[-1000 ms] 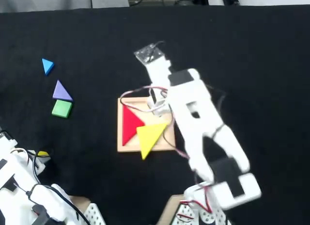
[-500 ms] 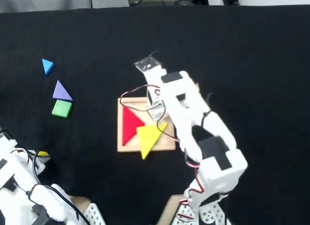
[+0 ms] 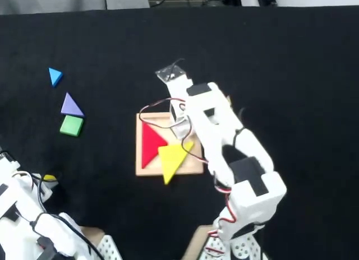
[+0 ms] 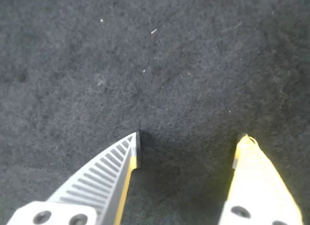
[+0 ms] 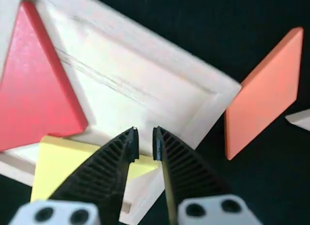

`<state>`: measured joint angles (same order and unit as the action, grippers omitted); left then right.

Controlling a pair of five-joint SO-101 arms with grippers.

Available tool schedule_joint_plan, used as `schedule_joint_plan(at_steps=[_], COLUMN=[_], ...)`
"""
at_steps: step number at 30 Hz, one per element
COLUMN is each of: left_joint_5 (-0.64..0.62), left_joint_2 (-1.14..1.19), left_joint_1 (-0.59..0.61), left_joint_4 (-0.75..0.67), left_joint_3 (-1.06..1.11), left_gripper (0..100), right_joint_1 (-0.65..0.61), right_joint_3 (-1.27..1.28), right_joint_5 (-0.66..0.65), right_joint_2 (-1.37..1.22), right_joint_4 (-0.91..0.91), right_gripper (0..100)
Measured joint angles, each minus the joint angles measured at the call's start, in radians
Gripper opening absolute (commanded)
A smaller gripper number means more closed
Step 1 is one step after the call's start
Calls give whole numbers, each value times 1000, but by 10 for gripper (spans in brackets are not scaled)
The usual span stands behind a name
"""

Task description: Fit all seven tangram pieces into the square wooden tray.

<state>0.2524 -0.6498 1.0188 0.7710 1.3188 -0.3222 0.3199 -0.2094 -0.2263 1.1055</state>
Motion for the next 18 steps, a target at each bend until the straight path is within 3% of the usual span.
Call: schedule_joint_plan(at_steps=[18], left_joint_5=[0], left_joint_2=[0], left_joint_1=[0], left_joint_4=[0], left_joint_3=[0], left_gripper=[318], right_joint_1=[0], right_joint_3=[46], right_joint_5=[-51], right_joint_2=[0], right_joint_4=[-69], right_gripper=[56])
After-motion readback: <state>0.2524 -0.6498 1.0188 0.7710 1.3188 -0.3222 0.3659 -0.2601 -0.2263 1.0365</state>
